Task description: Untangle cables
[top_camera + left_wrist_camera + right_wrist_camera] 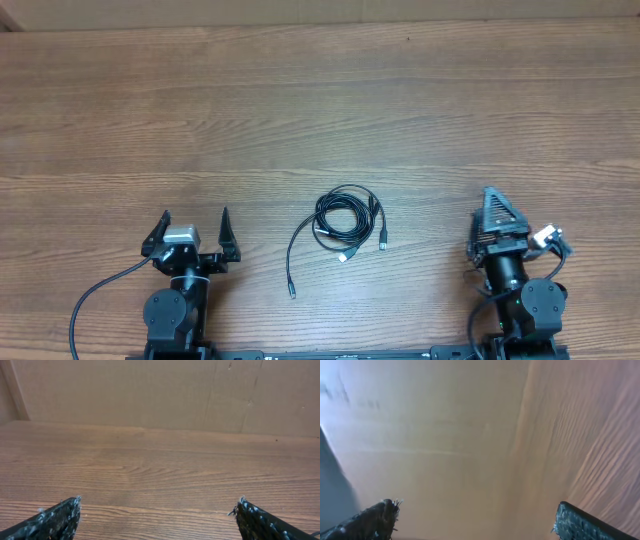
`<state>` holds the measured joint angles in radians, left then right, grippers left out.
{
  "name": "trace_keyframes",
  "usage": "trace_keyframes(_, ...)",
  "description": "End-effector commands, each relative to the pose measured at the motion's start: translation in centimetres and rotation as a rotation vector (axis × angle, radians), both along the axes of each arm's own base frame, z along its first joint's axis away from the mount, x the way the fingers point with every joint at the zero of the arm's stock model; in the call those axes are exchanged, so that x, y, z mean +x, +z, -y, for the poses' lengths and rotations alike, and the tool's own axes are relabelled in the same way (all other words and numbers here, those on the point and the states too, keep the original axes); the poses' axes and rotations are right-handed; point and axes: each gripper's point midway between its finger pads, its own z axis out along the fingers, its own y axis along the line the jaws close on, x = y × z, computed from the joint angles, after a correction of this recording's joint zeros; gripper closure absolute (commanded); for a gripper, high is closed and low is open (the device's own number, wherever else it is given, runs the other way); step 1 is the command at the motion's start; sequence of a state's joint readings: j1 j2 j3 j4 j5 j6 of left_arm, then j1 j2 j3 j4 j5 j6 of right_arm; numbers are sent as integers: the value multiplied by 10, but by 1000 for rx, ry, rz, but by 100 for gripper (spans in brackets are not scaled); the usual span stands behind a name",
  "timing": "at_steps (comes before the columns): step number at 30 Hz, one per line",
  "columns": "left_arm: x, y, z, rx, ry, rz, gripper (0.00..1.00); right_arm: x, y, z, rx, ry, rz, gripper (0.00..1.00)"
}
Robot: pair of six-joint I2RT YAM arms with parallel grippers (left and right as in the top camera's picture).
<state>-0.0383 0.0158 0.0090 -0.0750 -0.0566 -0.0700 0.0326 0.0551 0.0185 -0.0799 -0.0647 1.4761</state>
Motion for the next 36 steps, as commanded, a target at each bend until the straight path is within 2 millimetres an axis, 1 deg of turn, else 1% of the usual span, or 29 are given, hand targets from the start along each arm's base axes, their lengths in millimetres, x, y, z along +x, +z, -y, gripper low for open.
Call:
trace_keyframes(1,0,0,-2,22,5,1,1,0,-2,1,406,-26,-44,0)
trace_keyframes(3,0,0,-2,22,5,2,0,0,-2,1,553,-35,-61,0)
trace_keyframes(6,0,0,-2,22,5,2,0,0,-2,1,667,-42,-75,0)
trace_keyframes(21,0,0,-2,22,5,1,0,0,-3,5,665,-66,-71,0)
trace_keyframes(23,0,0,-2,23,5,1,1,0,-2,5,665,-64,-69,0)
trace_keyframes(25,0,0,-2,22,5,2,1,0,1,0,665,-34,-63,0)
trace_keyframes(26,0,0,-2,23,5,2,1,0,7,-2,644,-15,-43,0)
trace_keyframes(27,0,0,-2,22,5,1,1,0,17,-1,567,-4,10,0)
trace_keyframes(28,0,0,-2,22,5,1,1,0,33,1,459,3,90,0)
trace_keyframes(30,0,0,-2,22,5,2,1,-8,76,2,202,10,302,0)
trace_keyframes(32,0,0,-2,22,5,2,0,-28,126,-3,-104,2,559,0)
trace_keyframes(33,0,0,-2,22,5,2,1,-36,140,-8,-196,3,631,0)
trace_keyframes(34,0,0,-2,22,5,1,0,-41,149,-12,-260,12,666,0)
trace_keyframes(36,0,0,-2,22,5,2,0,-42,152,-23,-377,56,663,0)
